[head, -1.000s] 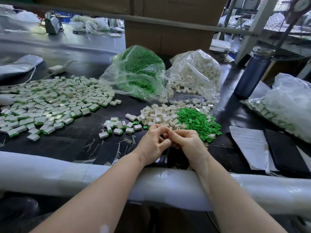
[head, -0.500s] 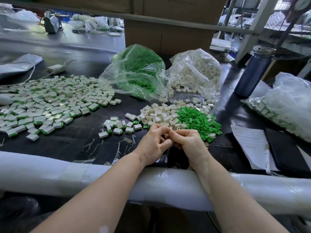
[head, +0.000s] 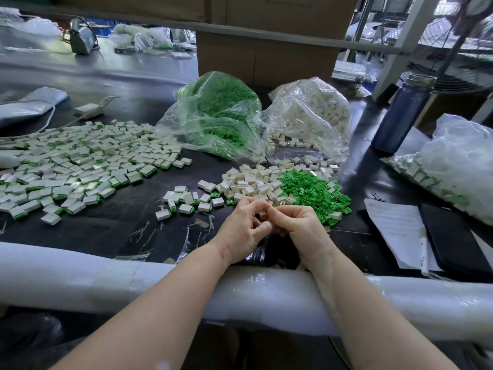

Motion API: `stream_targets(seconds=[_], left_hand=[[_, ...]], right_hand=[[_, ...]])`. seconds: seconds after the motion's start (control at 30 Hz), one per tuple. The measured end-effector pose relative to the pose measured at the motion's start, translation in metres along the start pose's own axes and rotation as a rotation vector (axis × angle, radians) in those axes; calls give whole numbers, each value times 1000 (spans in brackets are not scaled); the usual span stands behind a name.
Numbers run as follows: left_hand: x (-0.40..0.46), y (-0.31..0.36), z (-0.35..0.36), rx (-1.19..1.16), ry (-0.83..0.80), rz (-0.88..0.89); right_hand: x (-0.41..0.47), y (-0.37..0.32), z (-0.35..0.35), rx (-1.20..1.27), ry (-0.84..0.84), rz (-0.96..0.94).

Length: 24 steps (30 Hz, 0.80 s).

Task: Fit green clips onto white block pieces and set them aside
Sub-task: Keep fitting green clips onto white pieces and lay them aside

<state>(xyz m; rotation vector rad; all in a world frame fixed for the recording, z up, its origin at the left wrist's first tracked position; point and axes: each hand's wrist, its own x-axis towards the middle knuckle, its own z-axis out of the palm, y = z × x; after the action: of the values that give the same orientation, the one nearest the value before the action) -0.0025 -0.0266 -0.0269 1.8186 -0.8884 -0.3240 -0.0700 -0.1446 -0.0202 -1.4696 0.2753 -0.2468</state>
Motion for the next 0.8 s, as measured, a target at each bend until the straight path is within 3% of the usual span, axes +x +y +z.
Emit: stream_targets(seconds=[0.23,0.43,0.53,0.8], left_hand=[[-1,0,-1,11,-8,0],[1,-3,-1,-70,85,-17],[2,-5,-2,-95,110,-60],[2,-6,-1,-163,81,-82]], right_hand=[[-1,-1,2,0,25,-25],[0,0,5,-15,99,-86],[2,2,2,-77,186,-123],[2,2,1,-322,222,-268]])
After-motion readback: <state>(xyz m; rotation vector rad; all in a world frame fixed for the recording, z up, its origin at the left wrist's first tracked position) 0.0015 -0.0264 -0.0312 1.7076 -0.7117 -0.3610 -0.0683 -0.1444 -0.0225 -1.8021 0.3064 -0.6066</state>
